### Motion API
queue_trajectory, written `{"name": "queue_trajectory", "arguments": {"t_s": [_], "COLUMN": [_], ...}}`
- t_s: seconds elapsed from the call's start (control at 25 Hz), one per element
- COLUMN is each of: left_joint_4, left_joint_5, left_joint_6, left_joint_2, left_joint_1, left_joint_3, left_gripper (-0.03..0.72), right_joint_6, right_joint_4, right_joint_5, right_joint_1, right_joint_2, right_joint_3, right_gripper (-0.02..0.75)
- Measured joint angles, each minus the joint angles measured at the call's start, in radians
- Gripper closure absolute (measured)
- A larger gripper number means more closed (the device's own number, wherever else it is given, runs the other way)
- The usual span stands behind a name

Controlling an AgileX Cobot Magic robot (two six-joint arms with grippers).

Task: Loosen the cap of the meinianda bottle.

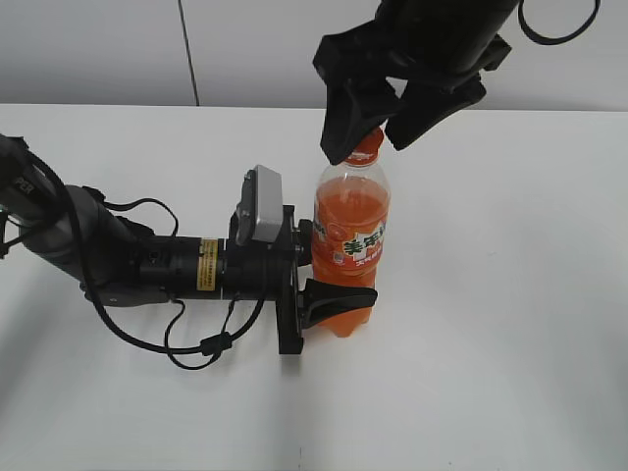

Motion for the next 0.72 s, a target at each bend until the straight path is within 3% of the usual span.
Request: {"name": "queue_trajectory", "arguments": {"t_s": [0.52, 0.72], "left_joint_4": [0.0, 0.0], "left_joint_5": [0.0, 0.0], "left_joint_6": [0.0, 0.0], "left_joint_2": [0.0, 0.0], "left_joint_1": [0.0, 0.0], "left_joint_3": [0.0, 0.0], "left_gripper": [0.296, 0.296], "right_joint_6": [-0.002, -0.002], "right_joint_4": [0.001, 0.001], "right_joint_5": [-0.02, -0.025], "right_joint_1": [0.0, 0.0], "right_joint_2": [0.0, 0.0], "right_joint_3": [0.0, 0.0], "right_gripper": [0.213, 0.364]}}
